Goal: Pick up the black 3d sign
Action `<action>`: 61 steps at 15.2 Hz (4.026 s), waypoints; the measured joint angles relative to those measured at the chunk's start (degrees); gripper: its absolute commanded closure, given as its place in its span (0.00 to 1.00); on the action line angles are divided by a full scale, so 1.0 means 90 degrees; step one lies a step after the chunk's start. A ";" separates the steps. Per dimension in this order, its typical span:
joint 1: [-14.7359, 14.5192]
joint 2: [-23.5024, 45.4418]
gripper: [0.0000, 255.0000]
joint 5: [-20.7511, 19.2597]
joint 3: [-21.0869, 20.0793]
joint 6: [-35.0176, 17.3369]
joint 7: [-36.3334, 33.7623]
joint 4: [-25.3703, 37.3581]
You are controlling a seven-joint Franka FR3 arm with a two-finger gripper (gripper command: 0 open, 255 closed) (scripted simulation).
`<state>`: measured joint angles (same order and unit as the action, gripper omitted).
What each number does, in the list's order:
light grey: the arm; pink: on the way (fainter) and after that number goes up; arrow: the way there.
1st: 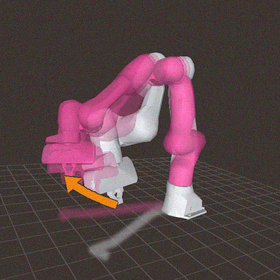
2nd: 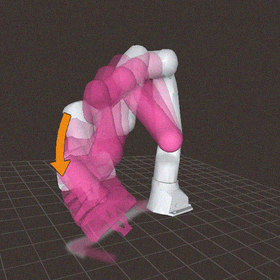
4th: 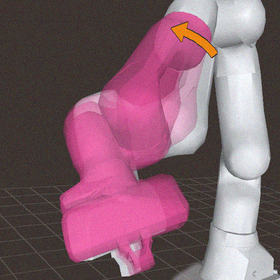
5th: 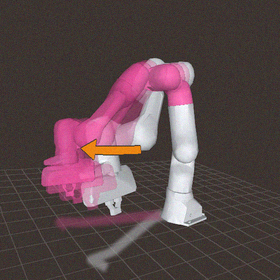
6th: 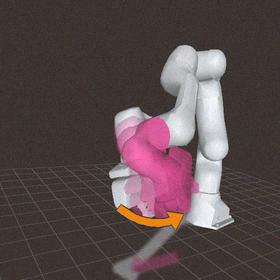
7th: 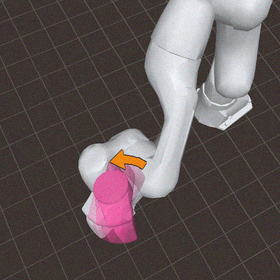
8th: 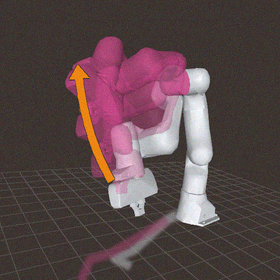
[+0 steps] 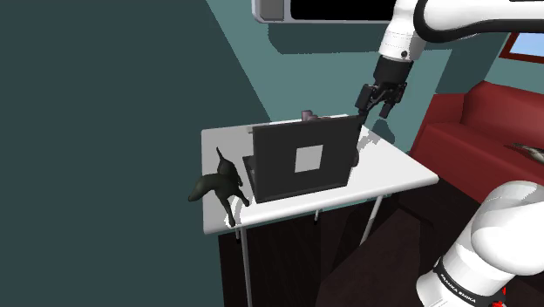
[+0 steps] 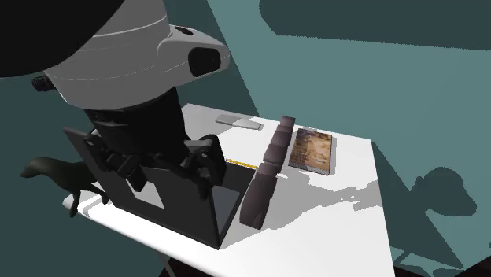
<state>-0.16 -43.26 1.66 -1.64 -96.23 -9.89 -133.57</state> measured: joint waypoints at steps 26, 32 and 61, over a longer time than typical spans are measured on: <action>0.0741 0.5538 0.00 0.0046 0.0996 -0.1780 0.0663 0.3137; 0.0996 0.7007 0.00 0.0261 0.1114 -0.1659 0.0808 0.4566; 0.1022 0.7133 1.00 0.0276 0.1122 -0.1564 0.0807 0.4759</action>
<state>9.03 20.94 4.14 8.45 -110.31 -2.63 -90.74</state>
